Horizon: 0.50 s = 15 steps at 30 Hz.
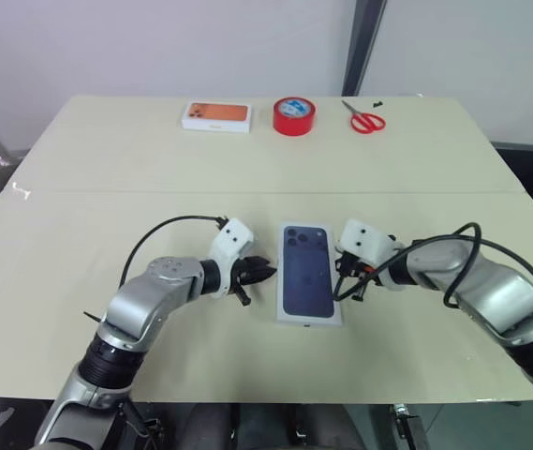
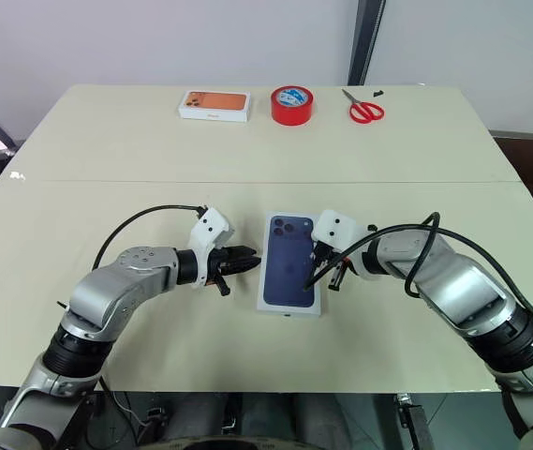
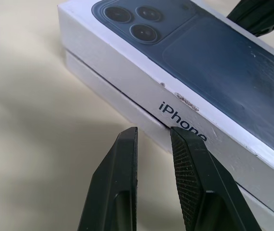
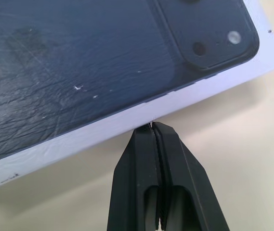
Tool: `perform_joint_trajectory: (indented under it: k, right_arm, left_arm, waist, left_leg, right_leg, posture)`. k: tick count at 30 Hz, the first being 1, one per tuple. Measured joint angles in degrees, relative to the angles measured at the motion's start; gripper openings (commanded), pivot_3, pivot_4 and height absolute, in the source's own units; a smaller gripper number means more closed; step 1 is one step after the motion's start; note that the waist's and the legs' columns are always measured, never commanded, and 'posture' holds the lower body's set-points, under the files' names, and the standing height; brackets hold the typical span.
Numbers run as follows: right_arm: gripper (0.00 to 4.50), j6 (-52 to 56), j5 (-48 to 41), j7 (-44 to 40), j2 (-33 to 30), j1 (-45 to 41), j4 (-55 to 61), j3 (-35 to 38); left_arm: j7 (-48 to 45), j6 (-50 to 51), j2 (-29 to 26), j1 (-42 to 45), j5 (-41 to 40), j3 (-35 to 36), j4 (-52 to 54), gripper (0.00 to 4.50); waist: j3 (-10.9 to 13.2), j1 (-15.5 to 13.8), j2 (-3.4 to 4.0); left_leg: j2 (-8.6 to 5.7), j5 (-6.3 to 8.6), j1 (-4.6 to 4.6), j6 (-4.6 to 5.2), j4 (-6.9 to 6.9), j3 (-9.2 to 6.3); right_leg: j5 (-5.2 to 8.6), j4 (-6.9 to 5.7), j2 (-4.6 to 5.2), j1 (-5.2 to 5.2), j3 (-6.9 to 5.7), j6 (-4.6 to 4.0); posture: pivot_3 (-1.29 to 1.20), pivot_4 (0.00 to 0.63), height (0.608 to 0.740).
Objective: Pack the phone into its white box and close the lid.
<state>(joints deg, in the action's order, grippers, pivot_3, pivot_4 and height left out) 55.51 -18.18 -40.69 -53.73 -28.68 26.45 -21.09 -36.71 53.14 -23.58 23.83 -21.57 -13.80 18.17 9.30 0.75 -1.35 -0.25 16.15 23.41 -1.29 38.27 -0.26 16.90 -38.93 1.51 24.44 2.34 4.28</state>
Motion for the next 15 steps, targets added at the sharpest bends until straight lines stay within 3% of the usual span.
perform_joint_trajectory:
  k: [15]
  right_arm:
    - [0.05, 0.0, 2.5, -0.8, 1.4, 0.6, 0.4, 0.5]
  left_arm:
    - [0.1, -0.2, -0.3, 0.1, 0.3, 0.1, -1.7, 1.12]
  waist:
    - [0.0, 0.0, 0.0]
  left_leg:
    - [0.0, 0.0, 0.0, 0.0, 0.01, 0.0]
  right_leg:
    - [0.0, -0.01, 0.0, 0.0, 0.0, 0.0]
  posture:
    - [0.0, 0.15, 0.733]
